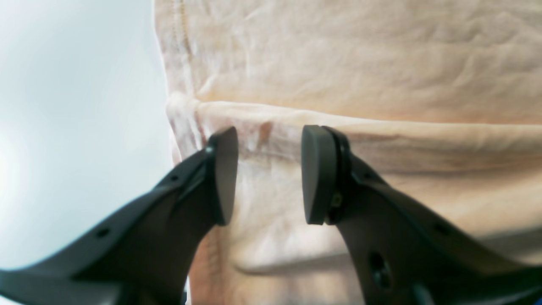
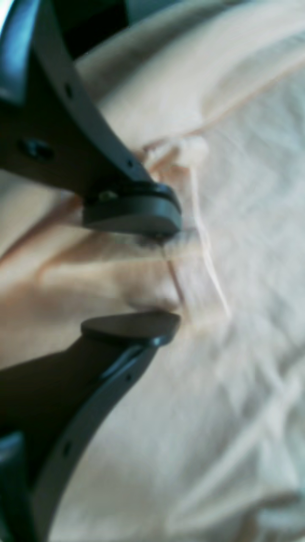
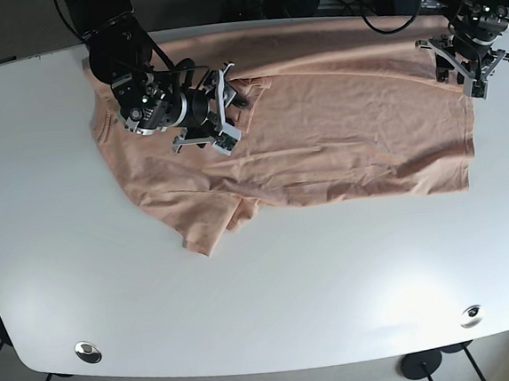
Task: Fold the T-shirt properly
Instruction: 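Sweep the right gripper across the shirt body to flatten wrinkles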
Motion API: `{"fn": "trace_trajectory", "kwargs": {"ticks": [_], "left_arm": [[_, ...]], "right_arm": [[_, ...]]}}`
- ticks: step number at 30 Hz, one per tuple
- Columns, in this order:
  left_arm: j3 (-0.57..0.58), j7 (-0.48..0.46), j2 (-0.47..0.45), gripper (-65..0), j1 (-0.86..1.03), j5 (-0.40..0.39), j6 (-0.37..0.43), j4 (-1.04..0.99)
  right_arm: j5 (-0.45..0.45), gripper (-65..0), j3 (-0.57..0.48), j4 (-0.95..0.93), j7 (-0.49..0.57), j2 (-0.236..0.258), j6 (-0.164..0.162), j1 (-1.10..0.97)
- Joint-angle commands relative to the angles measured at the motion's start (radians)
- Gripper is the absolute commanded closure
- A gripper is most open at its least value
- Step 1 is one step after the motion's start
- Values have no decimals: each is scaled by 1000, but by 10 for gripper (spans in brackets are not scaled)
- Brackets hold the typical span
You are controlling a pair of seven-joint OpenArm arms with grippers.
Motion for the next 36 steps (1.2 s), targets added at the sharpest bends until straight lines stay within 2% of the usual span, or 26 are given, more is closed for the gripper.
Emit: {"fn": "trace_trajectory", "kwargs": {"ticks": [1, 6, 8, 11, 16, 19, 23, 31, 33, 36], "left_arm": [[-4, -14, -22, -232, -1, -9, -1, -25], [-4, -14, -24, -232, -3, -9, -1, -48], [-4, -14, -24, -232, -3, -9, -1, -48], [-4, -14, -22, -232, -3, -9, -1, -48], [-4, -14, -22, -232, -3, -9, -1, -48], [-4, -14, -22, -232, -3, -9, -1, -48], [-4, -14, -22, -232, -3, -9, -1, -48], [-4, -14, -24, -232, -3, -9, -1, -48], [-4, -14, -24, -232, -3, -9, -1, -48], [-4, -14, -24, -232, -3, -9, -1, -48]], "right_arm": [[17, -277, -24, 25, 17, -4, 4, 10], [17, -263, -22, 25, 19, -7, 2, 10], [17, -192, -19, 25, 41, -7, 0, 12], [13, -17, -19, 25, 56, -7, -1, 13], [17, -17, -13, 69, 59, -4, -3, 10], [19, -17, 59, 193, 53, -10, -4, -11], [11, -17, 153, 216, 53, -52, -4, 9], [17, -19, 153, 212, 57, -59, -4, 82], [9, -19, 156, 209, 57, -87, -4, 98], [9, -22, 158, 174, 57, -95, -4, 128]]}}
